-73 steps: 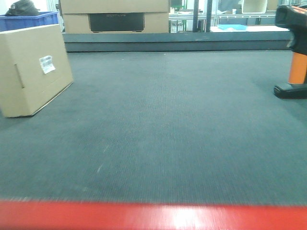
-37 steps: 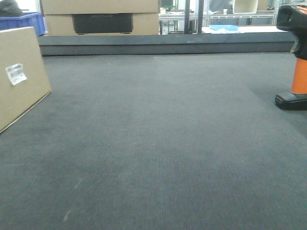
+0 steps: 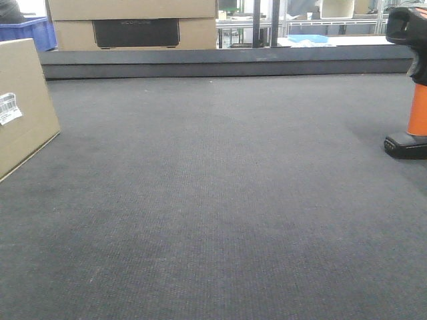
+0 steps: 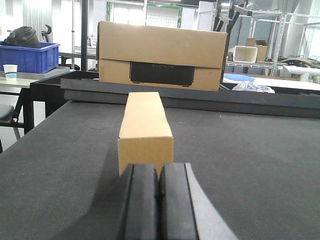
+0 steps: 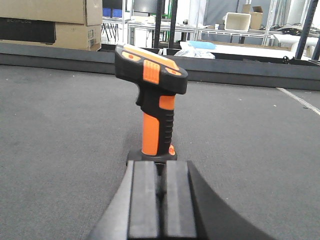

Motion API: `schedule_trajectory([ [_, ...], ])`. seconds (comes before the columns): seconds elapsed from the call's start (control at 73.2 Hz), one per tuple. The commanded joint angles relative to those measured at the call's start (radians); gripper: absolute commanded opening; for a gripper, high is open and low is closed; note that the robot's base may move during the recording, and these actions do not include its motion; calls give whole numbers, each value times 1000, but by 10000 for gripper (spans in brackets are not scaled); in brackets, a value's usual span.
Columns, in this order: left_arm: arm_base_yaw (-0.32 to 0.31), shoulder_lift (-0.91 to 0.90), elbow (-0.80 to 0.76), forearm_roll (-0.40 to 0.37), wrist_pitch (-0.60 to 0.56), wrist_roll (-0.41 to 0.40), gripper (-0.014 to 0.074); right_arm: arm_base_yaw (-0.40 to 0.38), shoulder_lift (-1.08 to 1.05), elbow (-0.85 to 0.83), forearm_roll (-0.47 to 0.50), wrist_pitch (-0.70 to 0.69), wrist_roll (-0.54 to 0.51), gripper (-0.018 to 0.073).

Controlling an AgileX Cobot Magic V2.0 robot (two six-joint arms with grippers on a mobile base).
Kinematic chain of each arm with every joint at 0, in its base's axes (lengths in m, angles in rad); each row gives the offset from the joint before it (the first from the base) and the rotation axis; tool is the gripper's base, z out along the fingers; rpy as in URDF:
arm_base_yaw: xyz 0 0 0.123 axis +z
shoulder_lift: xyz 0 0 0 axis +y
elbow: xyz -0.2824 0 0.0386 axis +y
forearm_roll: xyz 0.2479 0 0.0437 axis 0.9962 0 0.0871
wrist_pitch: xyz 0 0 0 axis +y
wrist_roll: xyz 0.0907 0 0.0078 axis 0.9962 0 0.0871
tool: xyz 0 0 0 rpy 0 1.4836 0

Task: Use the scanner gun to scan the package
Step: 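Reach the left gripper down over the cardboard box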

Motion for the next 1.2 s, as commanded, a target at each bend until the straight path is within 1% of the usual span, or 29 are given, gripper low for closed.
schedule_trajectory([
  [0.0, 2, -4, -2, -6, -14, 3, -111, 3, -3, -1, -5, -16, -1, -169],
  [0.956, 2, -4, -2, -6, -23, 3, -111, 3, -3, -1, -5, -16, -1, -169],
  [1.038, 2, -4, -25, 19, 27, 3, -111, 3, -3, -1, -5, -16, -1, -169],
  [1.188, 2, -4, -192, 29, 177, 3, -111, 3, -3, -1, -5, -16, -1, -169],
])
